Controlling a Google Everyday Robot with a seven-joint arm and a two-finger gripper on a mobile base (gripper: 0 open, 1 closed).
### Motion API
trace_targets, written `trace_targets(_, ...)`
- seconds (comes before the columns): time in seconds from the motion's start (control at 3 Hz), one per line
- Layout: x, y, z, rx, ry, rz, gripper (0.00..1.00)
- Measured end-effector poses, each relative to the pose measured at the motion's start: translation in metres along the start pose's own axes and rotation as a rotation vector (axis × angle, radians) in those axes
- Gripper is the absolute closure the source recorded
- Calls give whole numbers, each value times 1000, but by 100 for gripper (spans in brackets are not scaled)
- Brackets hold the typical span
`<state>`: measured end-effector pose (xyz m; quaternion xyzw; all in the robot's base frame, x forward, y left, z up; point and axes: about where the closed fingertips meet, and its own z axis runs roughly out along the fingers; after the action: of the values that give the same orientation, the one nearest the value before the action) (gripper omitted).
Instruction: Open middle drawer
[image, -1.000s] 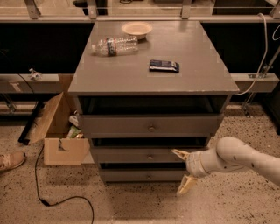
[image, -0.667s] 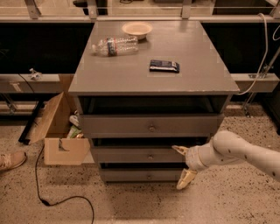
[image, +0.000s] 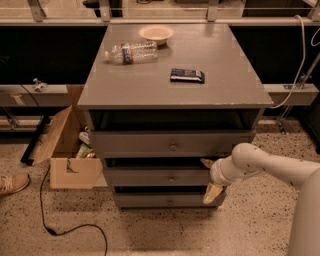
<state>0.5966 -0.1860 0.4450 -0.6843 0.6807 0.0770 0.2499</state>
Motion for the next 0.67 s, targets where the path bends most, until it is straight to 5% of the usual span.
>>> trace_targets(0.67, 39, -30, 36, 21, 147, 4, 0)
